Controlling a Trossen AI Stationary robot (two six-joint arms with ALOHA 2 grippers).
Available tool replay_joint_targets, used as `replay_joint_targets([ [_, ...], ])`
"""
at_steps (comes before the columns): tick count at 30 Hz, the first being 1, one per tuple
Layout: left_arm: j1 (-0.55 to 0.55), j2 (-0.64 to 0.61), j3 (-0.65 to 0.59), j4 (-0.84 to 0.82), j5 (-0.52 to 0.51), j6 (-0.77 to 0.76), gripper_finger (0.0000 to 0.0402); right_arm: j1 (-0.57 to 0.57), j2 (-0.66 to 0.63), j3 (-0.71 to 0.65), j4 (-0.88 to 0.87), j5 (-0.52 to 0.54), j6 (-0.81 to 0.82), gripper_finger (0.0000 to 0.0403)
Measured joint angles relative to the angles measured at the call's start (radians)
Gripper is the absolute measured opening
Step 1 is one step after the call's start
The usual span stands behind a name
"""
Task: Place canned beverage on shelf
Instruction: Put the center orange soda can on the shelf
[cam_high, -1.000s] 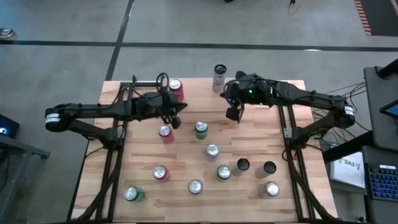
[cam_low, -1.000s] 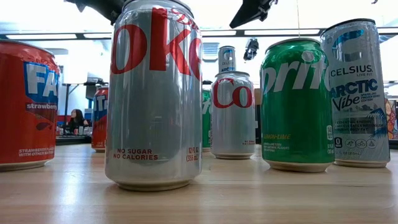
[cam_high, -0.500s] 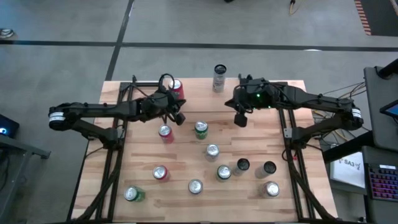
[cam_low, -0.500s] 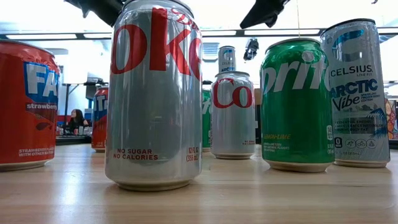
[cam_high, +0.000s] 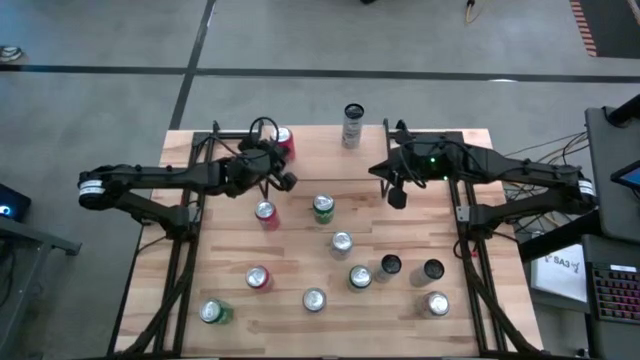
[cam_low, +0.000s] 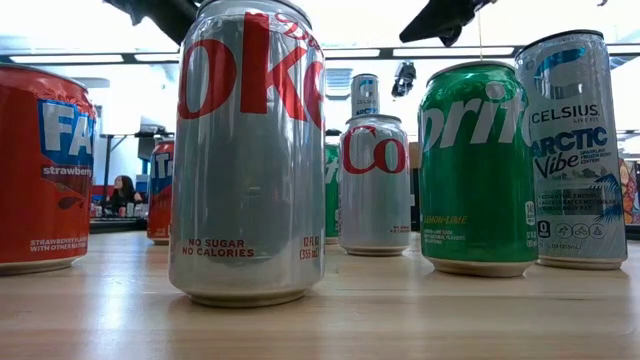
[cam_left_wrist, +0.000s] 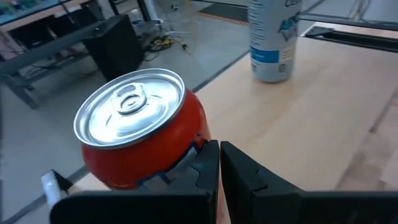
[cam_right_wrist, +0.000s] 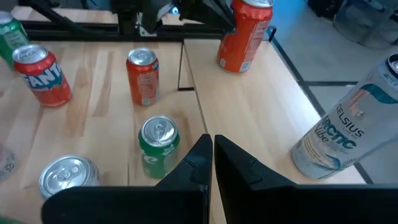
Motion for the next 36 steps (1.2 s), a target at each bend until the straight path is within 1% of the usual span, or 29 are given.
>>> replay_joint_targets([
  [6,0.019,0.002,0.0,0.0,-0.074,-0.002,0.0,0.0,-0.015,-0.018,0.012,0.0,-0.006,0.0009],
  [8,0.02,0.002,0.0,0.0,-0.068,-0.001,0.0,0.0,-0.015,-0.018,0.012,0.0,-0.011,0.0009],
  [12,0.019,-0.001,0.0,-0.001,-0.006,0.0,0.0,0.0,-0.015,-0.018,0.012,0.0,-0.015,0.0009],
  [14,0.019,-0.006,0.0,-0.007,0.052,0.002,0.0,0.0,-0.015,-0.018,0.012,0.0,-0.015,0.0009],
  [15,0.019,-0.009,0.0,-0.018,0.104,0.017,0.0,0.0,-0.015,-0.018,0.012,0.0,-0.015,0.0009],
  [18,0.019,-0.02,0.001,-0.088,0.36,0.113,0.0,0.0,-0.015,-0.018,0.012,0.0,-0.015,0.0009],
  [19,0.017,-0.02,0.007,-0.135,0.405,0.135,0.0,0.0,-0.015,-0.018,0.012,0.0,-0.015,0.0009],
  [20,0.016,-0.019,0.014,-0.177,0.409,0.142,0.0,0.0,-0.015,-0.018,0.012,0.0,-0.015,0.0009],
  [21,0.017,-0.018,0.023,-0.213,0.383,0.14,0.0,0.0,-0.015,-0.018,0.012,0.0,-0.015,0.0009],
  [24,0.021,-0.019,0.051,-0.296,0.215,0.129,0.0,0.0,-0.015,-0.018,0.012,0.0,-0.013,0.0009],
  [26,0.021,-0.019,0.065,-0.331,0.138,0.139,0.0,0.0,-0.014,-0.018,0.012,0.0,-0.013,0.0009],
  [28,0.026,-0.019,0.075,-0.335,0.107,0.163,0.0,0.0,-0.014,-0.018,0.012,0.0,-0.012,0.0009],
  [31,0.048,-0.019,0.079,-0.32,0.104,0.189,0.0,0.0,-0.014,-0.018,0.013,0.0,-0.012,0.0009],
  [36,0.094,-0.018,0.079,-0.298,0.101,0.186,0.0,0.0,-0.014,-0.018,0.015,0.0,-0.013,0.0009],
])
